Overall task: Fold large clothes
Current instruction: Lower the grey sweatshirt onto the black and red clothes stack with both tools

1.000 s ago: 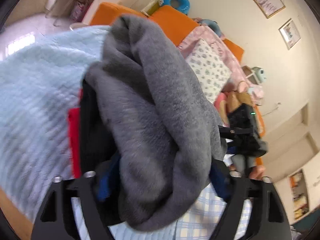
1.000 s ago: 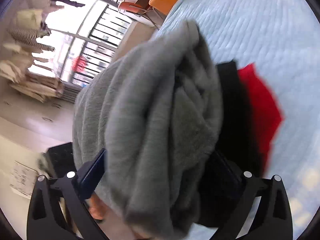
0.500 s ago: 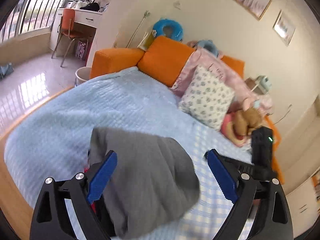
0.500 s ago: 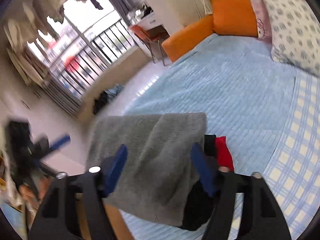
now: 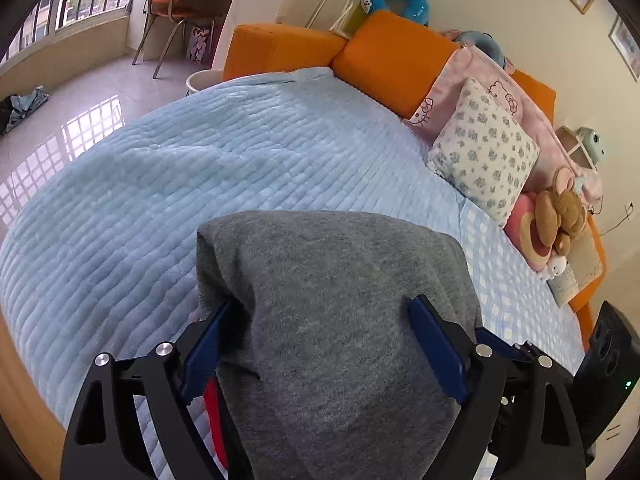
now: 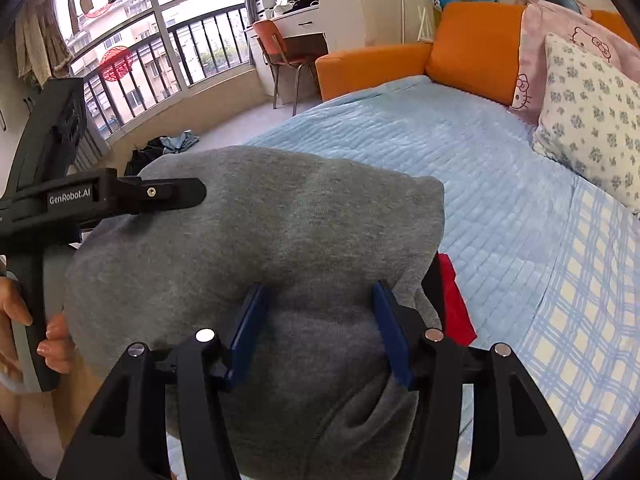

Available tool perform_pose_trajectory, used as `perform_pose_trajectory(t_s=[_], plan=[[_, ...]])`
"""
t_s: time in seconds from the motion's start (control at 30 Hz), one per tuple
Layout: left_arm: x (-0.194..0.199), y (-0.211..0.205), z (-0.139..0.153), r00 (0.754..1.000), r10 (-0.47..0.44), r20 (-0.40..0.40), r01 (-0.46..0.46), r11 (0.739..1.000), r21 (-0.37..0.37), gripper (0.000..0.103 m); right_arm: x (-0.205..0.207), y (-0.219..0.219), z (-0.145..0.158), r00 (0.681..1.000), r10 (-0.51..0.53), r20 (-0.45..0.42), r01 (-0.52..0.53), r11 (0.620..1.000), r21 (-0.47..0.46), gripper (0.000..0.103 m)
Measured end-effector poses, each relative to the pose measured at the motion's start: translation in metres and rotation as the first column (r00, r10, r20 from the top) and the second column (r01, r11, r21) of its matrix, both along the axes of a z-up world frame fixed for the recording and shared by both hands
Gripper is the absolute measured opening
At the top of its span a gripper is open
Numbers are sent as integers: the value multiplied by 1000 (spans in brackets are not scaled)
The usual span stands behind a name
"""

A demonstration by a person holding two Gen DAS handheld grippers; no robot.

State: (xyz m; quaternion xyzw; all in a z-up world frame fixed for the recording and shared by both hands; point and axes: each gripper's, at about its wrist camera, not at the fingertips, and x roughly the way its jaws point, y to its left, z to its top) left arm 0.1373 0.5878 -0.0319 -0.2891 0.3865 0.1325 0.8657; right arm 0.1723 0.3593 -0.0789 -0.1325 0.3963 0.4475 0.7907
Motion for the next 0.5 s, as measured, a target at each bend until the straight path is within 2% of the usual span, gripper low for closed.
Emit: perform_pose_trajectory(t_s=[0.1,0.23,0.33,0.37,0.4,0.5], plan=[[1,2,-5,1000,-3,10,3,1000,2,88,3,-1,-6,1000,-4,-5,4,1000,27,55],[-3,5,8,1000,5,29,-4,999,-38,88,5,0,4,999,21,34,-22,1000,22,56],[-16,5,30,998,5,69,1,997,-75,88,7,-4,21,999,28,37,-29,999,23,64],[-21,3,39,997,8,80,-2,997,-76,88,7,-6,26,999,38,31,-39,999,32,72],[-26,1,47,995,5,98,3,997,-78,88,6,-12,35,998,51,29,-52,997,58,76],[-41,-16,79,983,-33,183,46,996,-71,88,-1,-33,57,997,42,64,-50,990,132,80]])
